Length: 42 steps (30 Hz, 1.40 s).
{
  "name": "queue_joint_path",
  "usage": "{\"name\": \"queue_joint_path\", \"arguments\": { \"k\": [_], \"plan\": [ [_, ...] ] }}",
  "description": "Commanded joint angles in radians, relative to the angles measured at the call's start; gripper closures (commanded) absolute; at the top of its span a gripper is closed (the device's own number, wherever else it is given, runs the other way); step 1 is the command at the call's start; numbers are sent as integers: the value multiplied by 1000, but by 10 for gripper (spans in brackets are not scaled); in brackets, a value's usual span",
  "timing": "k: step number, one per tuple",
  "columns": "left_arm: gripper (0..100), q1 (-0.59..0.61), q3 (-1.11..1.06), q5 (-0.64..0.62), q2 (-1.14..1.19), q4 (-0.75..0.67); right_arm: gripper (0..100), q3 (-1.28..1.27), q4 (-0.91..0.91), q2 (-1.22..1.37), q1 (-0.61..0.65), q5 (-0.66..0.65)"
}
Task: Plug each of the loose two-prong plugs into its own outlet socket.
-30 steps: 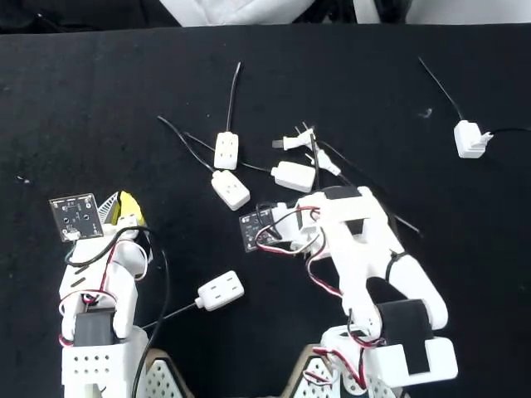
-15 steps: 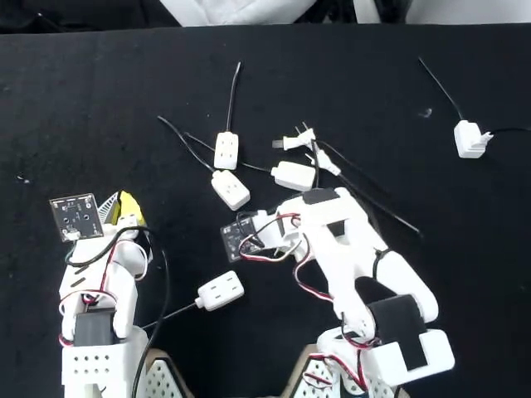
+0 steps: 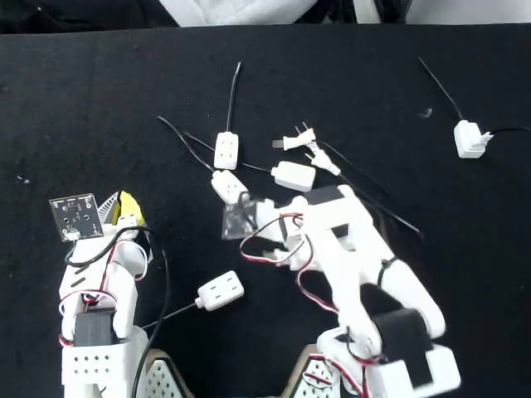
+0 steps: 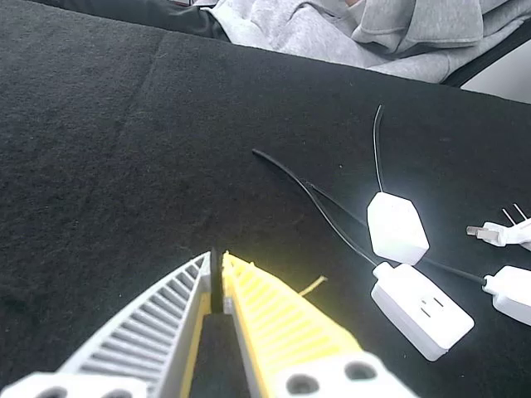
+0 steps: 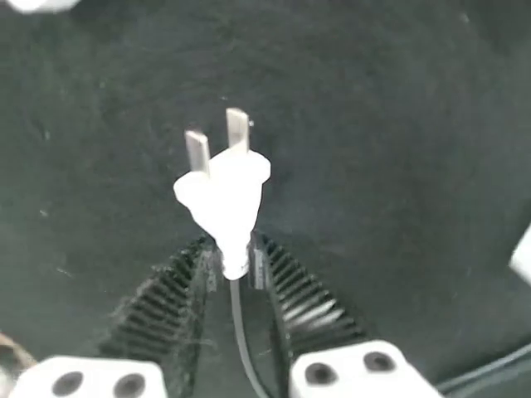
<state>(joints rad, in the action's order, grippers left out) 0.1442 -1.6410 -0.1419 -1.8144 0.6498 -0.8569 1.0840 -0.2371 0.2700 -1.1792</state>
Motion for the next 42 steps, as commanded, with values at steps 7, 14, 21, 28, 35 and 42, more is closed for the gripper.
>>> {"name": "queue_joint_path", "arguments": {
  "k": [7,14,21,28,35,42],
  "plan": [
    [970,8,7,2,-9,-20,895,-107,23,-174,28,127],
    [970,8,7,2,-9,-20,877,-191,21,-344,25,121],
    [970,8,7,2,-9,-18,877,-246,-17,-331,51,100],
    [970,8,7,2,-9,-18,877,-245,-164,-182,32,37],
    [970,8,7,2,-9,-18,878,-145,-129,-51,-40,-87],
    [970,8,7,2,-9,-20,878,-108,84,-48,-44,-285]
  ]
}}
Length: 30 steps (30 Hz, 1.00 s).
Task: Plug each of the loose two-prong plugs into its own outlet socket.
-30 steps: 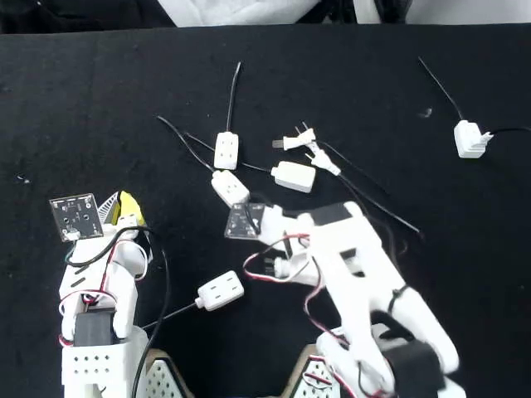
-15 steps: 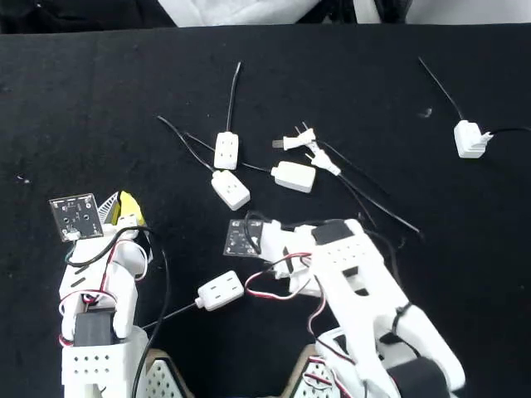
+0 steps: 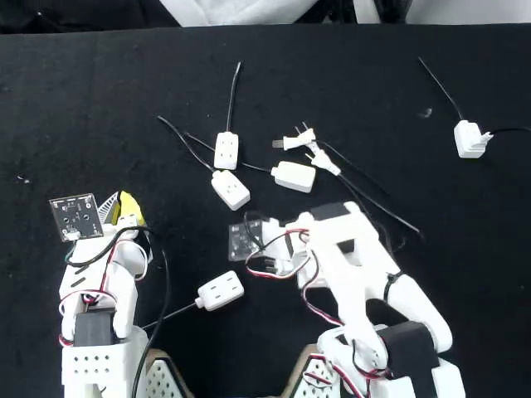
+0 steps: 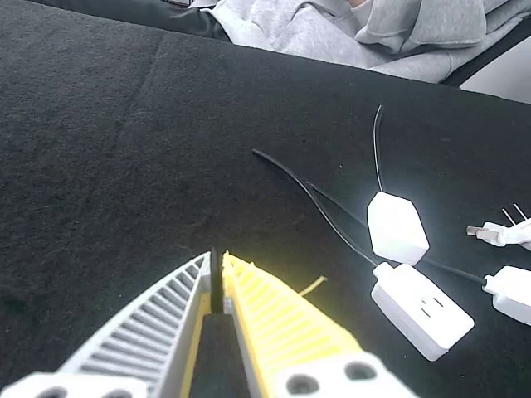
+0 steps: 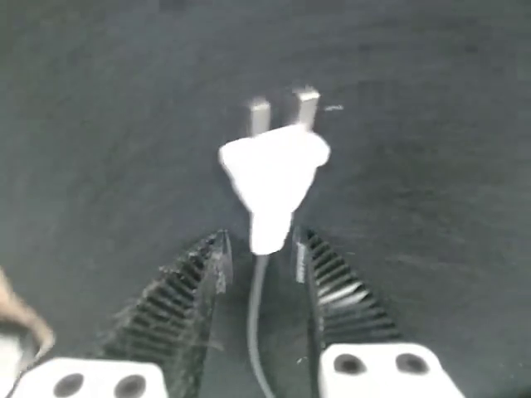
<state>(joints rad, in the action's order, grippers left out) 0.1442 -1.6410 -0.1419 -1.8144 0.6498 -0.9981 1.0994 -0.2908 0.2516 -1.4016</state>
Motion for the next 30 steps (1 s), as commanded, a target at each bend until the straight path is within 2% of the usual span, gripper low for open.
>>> {"name": "queue_joint_path", "arguments": {
  "k": [1,19,23,30],
  "plan": [
    [970,8,7,2,-9,-20,878,36,71,5,-26,-69],
    [970,8,7,2,-9,-20,878,96,69,13,-23,2],
    [970,8,7,2,-9,-20,878,116,37,13,-21,74],
    [970,8,7,2,-9,-20,878,104,23,15,40,117]
  ]
}}
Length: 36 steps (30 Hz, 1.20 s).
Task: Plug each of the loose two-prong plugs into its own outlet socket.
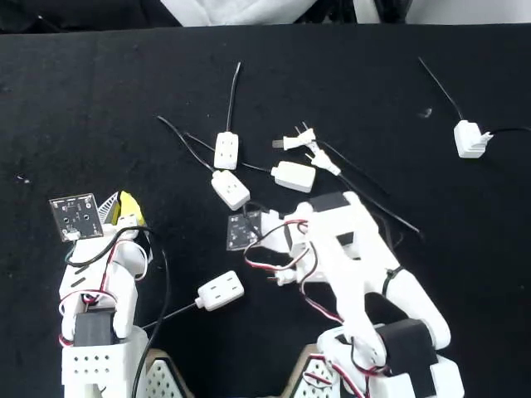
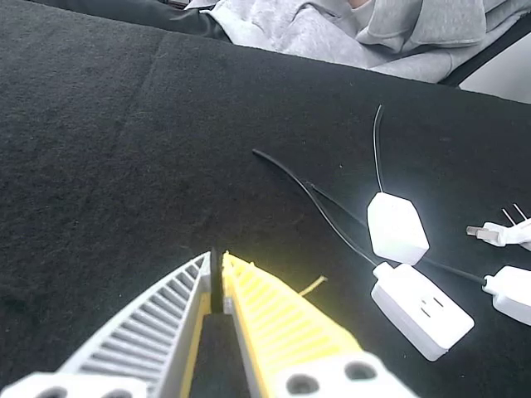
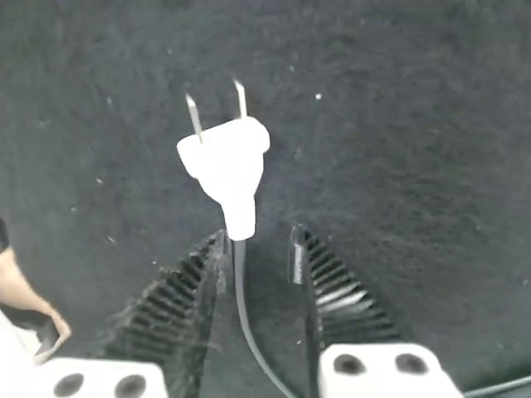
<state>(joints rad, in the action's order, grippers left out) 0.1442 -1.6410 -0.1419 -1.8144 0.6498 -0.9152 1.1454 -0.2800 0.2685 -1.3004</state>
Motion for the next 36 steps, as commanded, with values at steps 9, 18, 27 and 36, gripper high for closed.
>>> {"name": "queue_joint_path", "arguments": {
  "k": [9,18,27,36],
  "plan": [
    [970,8,7,2,-9,-20,878,-94,-190,4,28,15],
    [970,8,7,2,-9,-21,878,-120,-187,4,31,14],
    [970,8,7,2,-9,-20,930,-113,-195,4,29,15],
    [970,8,7,2,-9,-17,988,-7,-140,-5,-5,123]
  ]
}}
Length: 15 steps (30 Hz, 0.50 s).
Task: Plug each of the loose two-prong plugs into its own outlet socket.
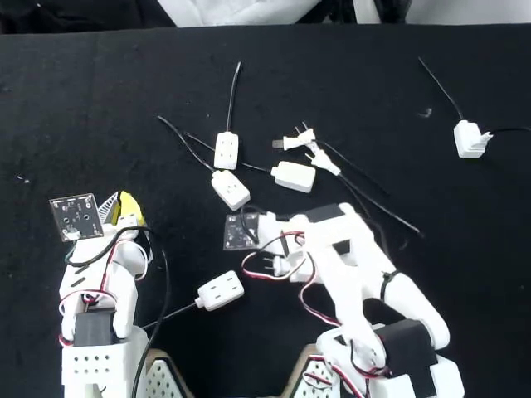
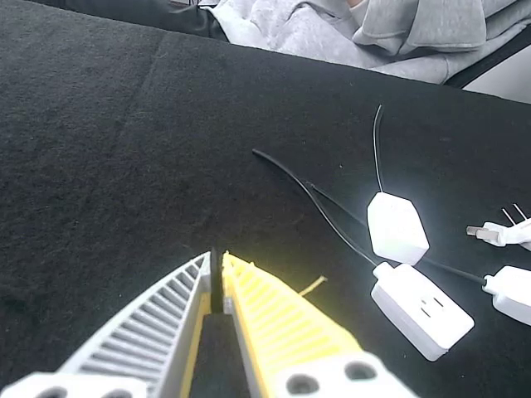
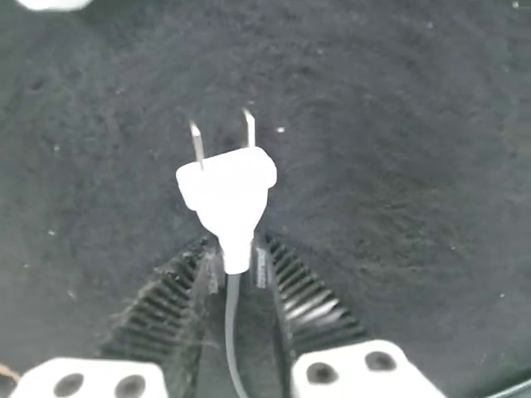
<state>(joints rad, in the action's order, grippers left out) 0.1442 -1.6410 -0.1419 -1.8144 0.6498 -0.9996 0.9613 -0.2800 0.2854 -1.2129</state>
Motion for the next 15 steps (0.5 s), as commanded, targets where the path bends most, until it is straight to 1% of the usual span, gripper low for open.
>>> {"name": "queue_joint_path", "arguments": {
  "k": [1,4,8,11,13,15],
  "plan": [
    [970,8,7,2,-9,-15,988,102,72,-5,-26,44],
    [970,8,7,2,-9,-15,988,182,140,-13,-28,115],
    [970,8,12,2,-9,-14,988,226,141,-84,-26,245],
    [970,8,18,2,-9,-12,988,202,75,-171,2,358],
    [970,7,33,5,-8,-11,988,163,28,-239,41,427],
    [970,4,64,49,-8,3,988,117,-6,-300,86,471]
  ]
}}
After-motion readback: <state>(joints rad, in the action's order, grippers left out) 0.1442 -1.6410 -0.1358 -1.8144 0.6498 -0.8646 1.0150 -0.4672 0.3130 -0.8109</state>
